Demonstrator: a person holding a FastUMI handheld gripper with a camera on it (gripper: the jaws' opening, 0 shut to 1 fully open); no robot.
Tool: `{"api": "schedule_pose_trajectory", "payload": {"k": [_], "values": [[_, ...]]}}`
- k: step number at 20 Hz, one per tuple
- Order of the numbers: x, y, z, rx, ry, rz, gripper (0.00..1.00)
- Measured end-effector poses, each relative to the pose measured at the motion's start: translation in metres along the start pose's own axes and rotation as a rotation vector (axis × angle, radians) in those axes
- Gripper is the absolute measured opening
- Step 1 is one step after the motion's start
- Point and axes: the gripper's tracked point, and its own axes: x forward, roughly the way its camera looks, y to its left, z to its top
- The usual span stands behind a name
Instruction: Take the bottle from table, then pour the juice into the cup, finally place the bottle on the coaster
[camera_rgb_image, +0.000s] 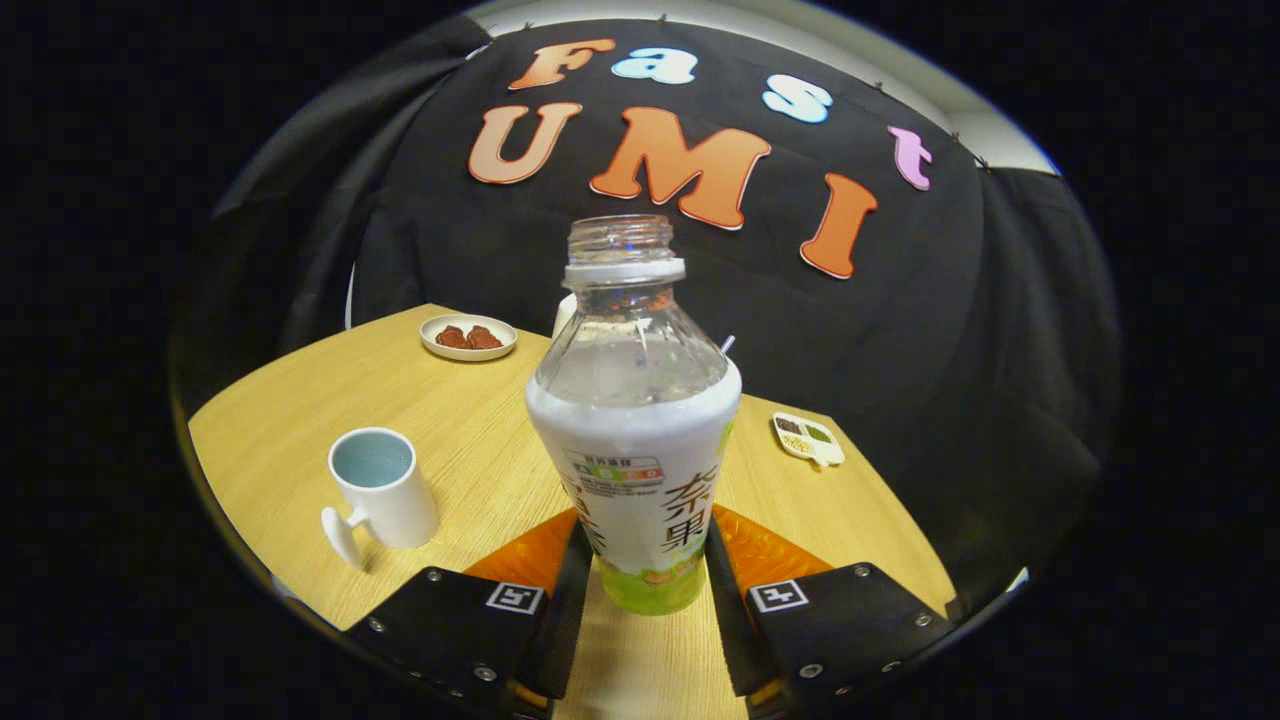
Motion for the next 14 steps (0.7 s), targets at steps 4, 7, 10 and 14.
{"api": "schedule_pose_trajectory", "payload": {"k": [4, 7, 10, 14], "values": [[0.001, 0.006, 0.013, -0.152, 0.003, -0.036, 0.60], [0.002, 0.007, 0.020, -0.270, 0.006, -0.067, 0.60], [0.003, 0.012, 0.027, -0.375, 0.006, -0.086, 0.60], [0.007, 0.022, 0.027, -0.496, 0.019, -0.101, 0.60]]}}
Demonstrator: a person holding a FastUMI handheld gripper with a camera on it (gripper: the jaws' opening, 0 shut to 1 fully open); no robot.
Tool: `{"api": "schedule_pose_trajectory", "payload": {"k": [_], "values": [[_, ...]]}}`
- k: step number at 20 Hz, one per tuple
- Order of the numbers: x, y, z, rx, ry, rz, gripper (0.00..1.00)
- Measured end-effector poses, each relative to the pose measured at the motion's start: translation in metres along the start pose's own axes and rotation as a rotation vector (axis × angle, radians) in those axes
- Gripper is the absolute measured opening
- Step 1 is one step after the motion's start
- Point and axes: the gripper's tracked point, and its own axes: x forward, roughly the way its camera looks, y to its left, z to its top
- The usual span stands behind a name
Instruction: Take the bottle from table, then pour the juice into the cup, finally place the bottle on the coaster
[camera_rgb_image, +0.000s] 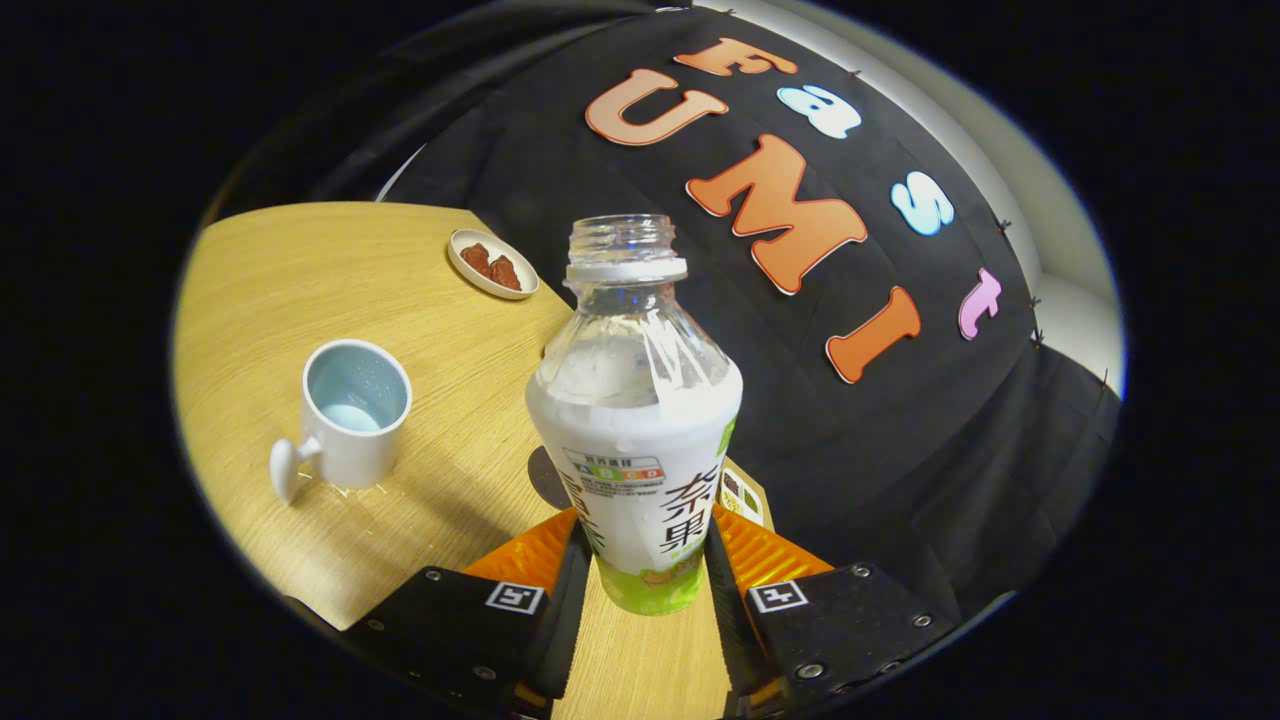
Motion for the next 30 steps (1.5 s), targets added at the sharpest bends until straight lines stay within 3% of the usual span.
{"api": "schedule_pose_trajectory", "payload": {"k": [14, 30], "values": [[0.011, 0.035, -0.001, -0.405, 0.023, -0.005, 0.60], [0.018, 0.029, 0.007, -0.650, 0.028, -0.060, 0.60]]}}
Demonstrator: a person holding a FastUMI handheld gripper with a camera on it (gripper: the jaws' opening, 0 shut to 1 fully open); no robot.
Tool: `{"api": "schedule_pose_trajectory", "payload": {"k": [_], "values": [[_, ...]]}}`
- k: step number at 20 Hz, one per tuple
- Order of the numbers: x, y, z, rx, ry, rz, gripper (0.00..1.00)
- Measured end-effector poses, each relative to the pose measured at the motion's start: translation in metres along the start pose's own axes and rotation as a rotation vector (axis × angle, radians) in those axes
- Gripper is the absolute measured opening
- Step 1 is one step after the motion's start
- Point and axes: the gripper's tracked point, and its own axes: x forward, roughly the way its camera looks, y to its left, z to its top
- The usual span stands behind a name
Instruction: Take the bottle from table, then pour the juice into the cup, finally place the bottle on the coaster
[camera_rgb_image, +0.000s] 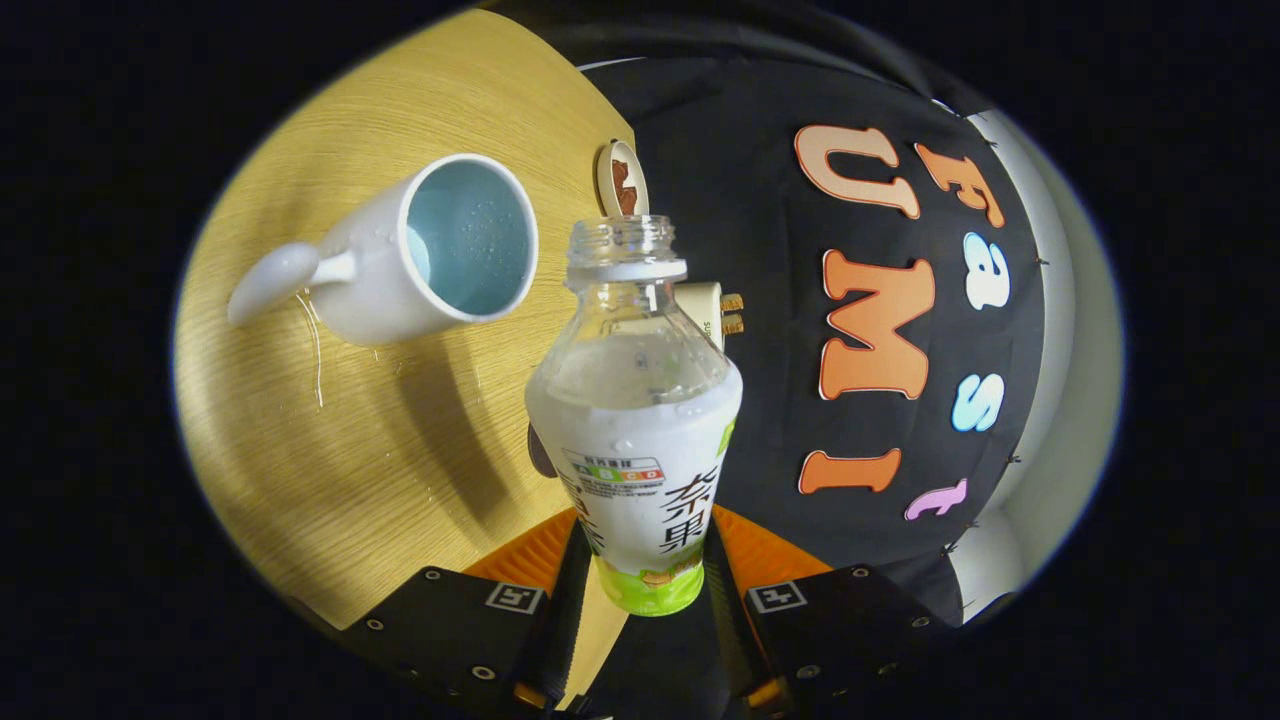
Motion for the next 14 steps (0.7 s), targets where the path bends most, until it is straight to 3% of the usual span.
{"api": "schedule_pose_trajectory", "payload": {"k": [14], "values": [[0.0045, -0.0083, -0.0028, -0.103, 0.012, -0.025, 0.60]]}}
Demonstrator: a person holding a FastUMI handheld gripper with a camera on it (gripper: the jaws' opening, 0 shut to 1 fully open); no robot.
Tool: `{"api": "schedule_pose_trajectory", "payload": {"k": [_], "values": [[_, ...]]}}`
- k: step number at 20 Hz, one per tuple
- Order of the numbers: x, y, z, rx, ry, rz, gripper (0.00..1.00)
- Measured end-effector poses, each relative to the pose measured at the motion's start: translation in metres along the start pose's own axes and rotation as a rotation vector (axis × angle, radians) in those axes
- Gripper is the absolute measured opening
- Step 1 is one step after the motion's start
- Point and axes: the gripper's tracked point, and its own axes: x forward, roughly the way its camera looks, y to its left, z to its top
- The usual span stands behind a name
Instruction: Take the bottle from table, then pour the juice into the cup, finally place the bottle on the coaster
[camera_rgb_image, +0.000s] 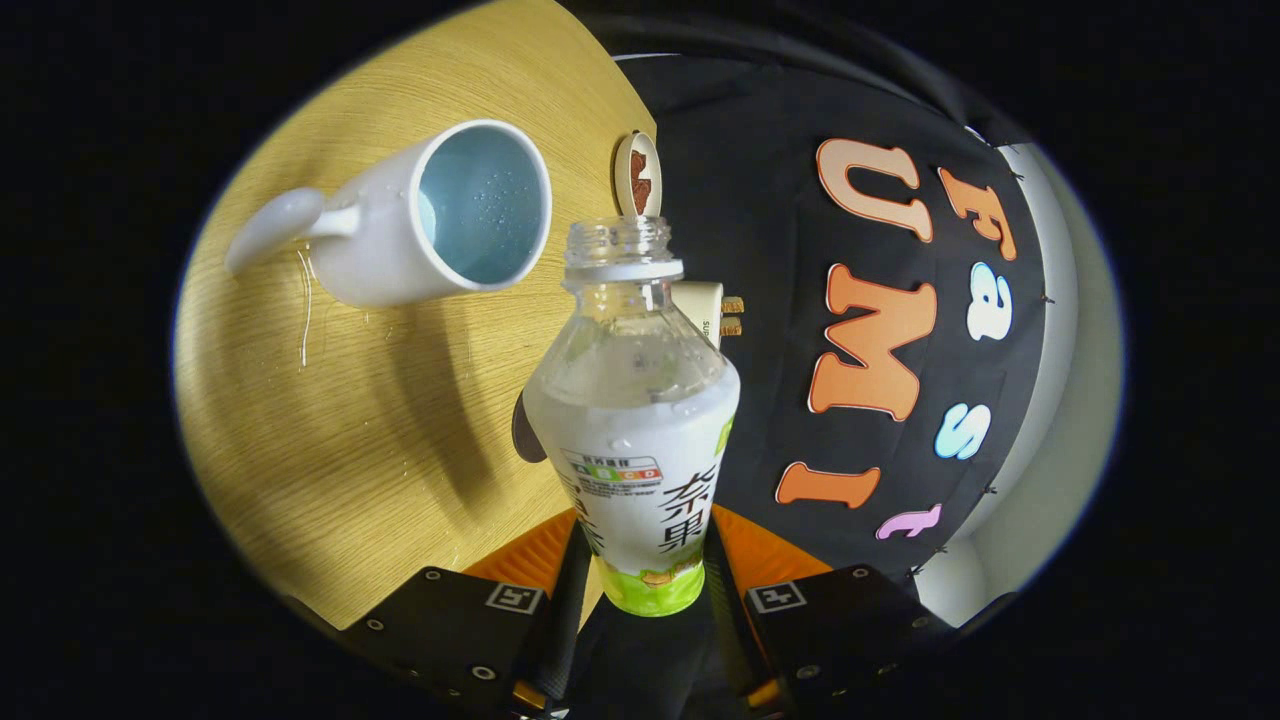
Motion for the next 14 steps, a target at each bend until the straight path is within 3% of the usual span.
{"api": "schedule_pose_trajectory", "payload": {"k": [14], "values": [[-0.0007, -0.0070, 0.0030, -0.083, 0.002, -0.019, 0.60]]}}
